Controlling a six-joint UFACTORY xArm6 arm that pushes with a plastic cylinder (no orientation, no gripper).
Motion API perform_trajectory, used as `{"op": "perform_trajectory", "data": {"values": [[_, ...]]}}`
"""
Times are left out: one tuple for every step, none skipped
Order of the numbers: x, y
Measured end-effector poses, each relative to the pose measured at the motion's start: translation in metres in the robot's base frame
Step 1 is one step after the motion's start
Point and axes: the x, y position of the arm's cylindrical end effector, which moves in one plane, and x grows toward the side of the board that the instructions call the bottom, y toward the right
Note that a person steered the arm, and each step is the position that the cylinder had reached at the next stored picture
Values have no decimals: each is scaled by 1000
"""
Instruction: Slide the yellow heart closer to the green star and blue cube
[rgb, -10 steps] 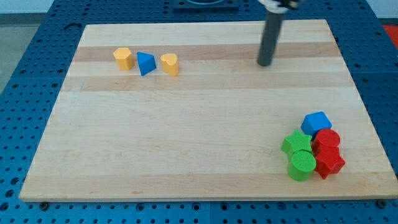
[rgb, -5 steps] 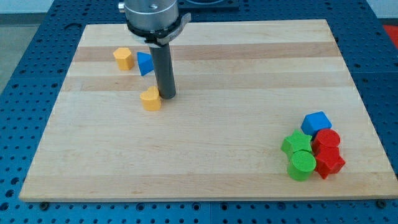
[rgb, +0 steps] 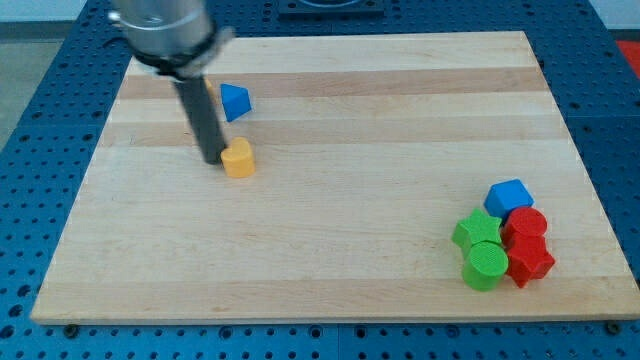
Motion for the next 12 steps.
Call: {"op": "perform_trajectory", "data": {"values": [[30, 80], [39, 120], [39, 118], [45, 125], [45, 110], [58, 109], [72, 138], [73, 184], [73, 197], [68, 182], [56, 173], [57, 194]]}}
